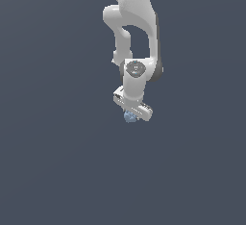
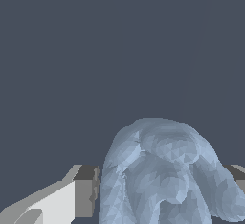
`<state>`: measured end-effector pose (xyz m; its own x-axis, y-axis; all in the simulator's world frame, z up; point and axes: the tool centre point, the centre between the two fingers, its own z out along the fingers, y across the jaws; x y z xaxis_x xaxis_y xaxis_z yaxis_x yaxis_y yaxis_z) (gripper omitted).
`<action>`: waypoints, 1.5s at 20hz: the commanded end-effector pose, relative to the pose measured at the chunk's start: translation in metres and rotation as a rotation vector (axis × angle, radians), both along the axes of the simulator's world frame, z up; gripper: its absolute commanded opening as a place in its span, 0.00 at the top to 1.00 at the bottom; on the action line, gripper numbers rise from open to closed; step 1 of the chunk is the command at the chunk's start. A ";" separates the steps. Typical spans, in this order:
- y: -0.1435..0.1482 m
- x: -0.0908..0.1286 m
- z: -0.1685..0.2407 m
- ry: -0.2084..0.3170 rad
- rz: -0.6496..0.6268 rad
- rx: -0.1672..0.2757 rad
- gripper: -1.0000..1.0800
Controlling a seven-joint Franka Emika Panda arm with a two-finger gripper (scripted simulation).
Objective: Pick up the object and move it to a goal position.
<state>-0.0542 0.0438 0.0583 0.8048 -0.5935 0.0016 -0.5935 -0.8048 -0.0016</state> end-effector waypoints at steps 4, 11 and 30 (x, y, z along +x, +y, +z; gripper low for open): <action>-0.005 0.000 0.007 0.000 0.000 0.000 1.00; -0.029 -0.001 0.039 0.000 0.000 0.001 1.00; -0.159 0.001 0.211 0.002 -0.001 0.001 1.00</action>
<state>-0.0532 -0.1058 0.2566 0.8036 -0.5952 0.0007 -0.5952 -0.8036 -0.0021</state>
